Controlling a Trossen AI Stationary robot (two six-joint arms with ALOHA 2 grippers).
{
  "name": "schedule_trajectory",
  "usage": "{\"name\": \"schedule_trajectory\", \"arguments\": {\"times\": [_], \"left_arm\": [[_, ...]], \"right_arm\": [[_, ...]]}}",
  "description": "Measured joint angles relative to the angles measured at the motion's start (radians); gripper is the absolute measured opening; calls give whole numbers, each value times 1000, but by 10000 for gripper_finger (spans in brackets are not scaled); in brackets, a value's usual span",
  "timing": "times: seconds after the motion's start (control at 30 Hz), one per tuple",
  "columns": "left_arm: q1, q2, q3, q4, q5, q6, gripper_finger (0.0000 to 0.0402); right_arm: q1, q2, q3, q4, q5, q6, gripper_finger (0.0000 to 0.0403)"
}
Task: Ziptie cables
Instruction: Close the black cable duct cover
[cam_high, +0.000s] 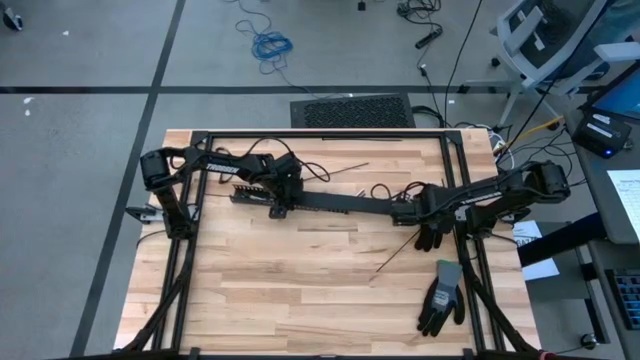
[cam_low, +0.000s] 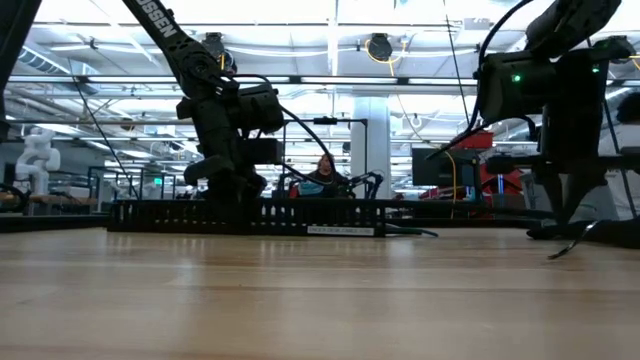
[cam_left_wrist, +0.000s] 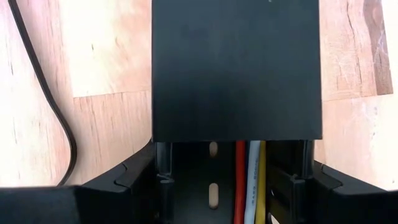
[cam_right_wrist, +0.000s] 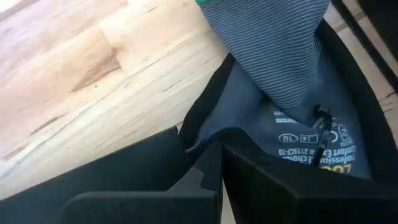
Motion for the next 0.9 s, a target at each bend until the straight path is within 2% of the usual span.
{"name": "schedule_trajectory", "arguments": {"times": [0.4,0.63,0.8,0.9], "left_arm": [[0,0,0,28,-2,-1,251],[-1,0,0,55,-4,0,251],[-2,1,0,88,-7,-7,251],[-9,1,-1,108,-9,-11,251]], "right_arm": [[2,-107,27,75,55,-28,0],[2,-108,25,78,45,-71,0],[-8,-103,23,131,110,-63,0],[-25,-94,20,167,109,-107,0]]}}
